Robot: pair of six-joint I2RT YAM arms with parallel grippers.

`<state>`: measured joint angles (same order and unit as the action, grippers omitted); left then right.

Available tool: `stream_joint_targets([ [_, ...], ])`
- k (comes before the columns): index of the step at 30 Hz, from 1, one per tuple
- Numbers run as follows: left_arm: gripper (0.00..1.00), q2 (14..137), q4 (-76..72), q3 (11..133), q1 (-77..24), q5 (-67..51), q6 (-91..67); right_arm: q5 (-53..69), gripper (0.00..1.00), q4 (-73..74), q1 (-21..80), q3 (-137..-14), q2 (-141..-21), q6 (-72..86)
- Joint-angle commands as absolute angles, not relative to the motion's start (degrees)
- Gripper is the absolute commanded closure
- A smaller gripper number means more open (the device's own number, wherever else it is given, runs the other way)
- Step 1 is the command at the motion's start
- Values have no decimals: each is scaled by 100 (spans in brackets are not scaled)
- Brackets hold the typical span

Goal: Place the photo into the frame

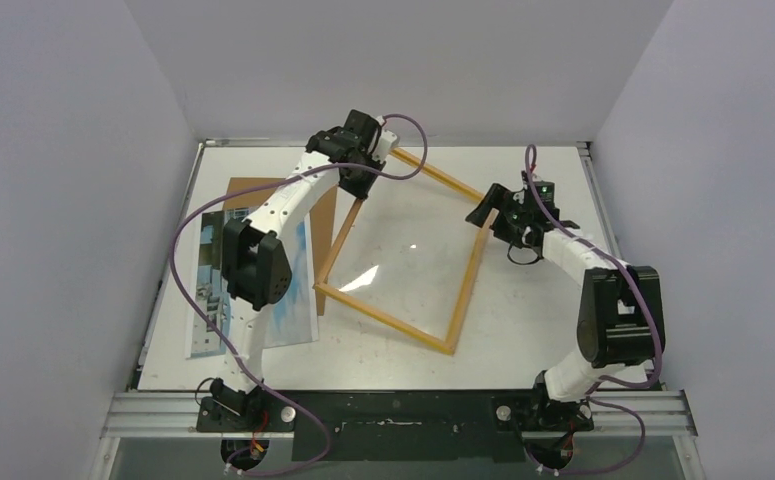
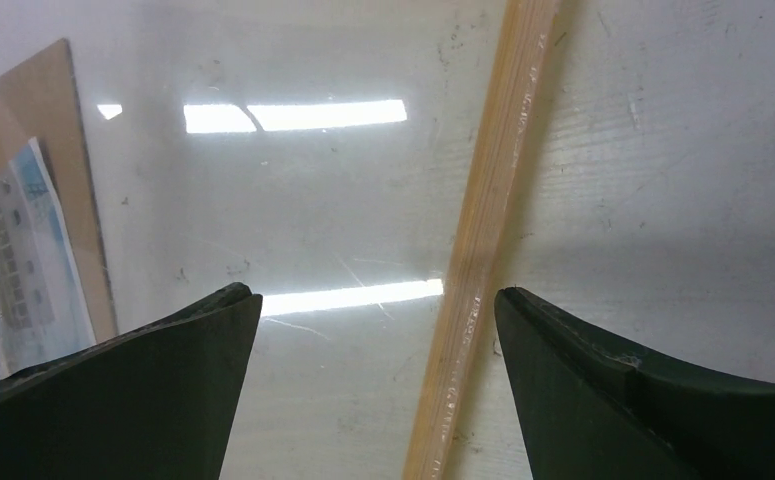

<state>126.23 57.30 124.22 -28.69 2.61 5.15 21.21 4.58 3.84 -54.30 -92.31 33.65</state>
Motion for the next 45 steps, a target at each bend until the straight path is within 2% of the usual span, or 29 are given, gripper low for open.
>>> stream_joint_targets([
  [1,100,12022,5803,12883,-3002,345,893,2378,9,266,174,-5422,-8731,3354],
  [9,100,11962,6010,13261,-3254,601,1354,2910,6,342,-124,-5579,-8261,3347],
  [13,100,11962,6059,13369,-3317,645,1381,2439,5,691,-129,-5561,-8122,3314],
  [16,100,11962,6049,13346,-3331,700,1392,2049,1,1090,-140,-5399,-8081,3329],
  [21,100,11828,5700,12716,-3315,819,1426,1583,0,1392,-198,-4680,-7821,3309],
  [26,100,11935,5349,12197,-3150,790,1312,1667,0,1310,-250,-4338,-8039,3228],
  [35,100,12877,5327,11954,-2482,-494,54,1884,0,967,-46,-4223,-8450,3374],
  [45,100,13259,4493,11394,-2396,-1574,-1244,1794,0,1038,114,-4590,-8840,3282],
])
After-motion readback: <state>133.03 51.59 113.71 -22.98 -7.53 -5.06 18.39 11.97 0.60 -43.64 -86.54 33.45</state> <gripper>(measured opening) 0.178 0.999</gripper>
